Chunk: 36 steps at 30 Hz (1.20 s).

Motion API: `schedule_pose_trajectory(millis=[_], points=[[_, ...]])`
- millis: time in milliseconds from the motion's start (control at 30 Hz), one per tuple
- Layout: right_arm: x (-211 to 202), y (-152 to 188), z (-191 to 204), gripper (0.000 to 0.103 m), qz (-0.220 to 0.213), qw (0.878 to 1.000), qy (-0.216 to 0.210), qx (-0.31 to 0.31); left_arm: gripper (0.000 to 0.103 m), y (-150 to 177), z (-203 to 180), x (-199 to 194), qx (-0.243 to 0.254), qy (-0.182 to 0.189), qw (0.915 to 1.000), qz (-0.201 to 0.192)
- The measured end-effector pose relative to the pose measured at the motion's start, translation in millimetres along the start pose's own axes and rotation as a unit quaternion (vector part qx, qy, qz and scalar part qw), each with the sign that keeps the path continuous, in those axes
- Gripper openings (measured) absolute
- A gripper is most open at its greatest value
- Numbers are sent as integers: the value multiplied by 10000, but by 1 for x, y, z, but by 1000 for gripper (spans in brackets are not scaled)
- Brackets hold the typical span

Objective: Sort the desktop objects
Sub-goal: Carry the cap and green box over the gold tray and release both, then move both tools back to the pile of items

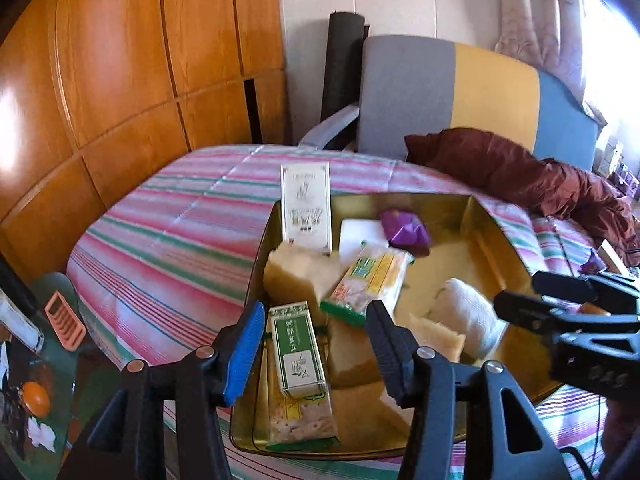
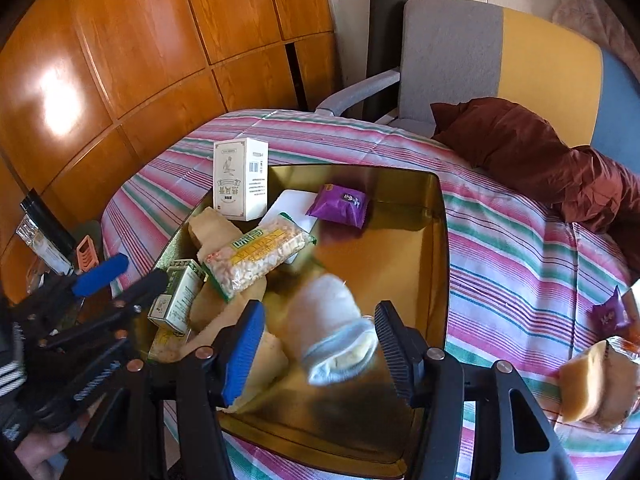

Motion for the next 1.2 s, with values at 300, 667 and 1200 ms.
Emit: schedule_pose_trajectory(millis=[300, 667, 1200], points=[[-17, 5, -6, 59, -99, 9999, 53, 57, 54, -13, -7, -26, 119, 26, 9995, -282], [-43, 10, -33, 61, -284, 9989, 255, 257, 54, -22, -25, -49, 362, 77, 9981, -494], [-88, 24, -113, 65, -448, 9935, 811, 668, 54, -28, -71, -64, 872, 260, 9938, -643]])
Point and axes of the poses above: each gripper's, at about its wrist camera, not at the fingertips, and x roughly the way its jaws point, z to its left, y to its underside, the point moved 9 cm from there along x, roughly the way its jaws point, and after that the axes turned 1 degree about -y, right-handed, at the moved point
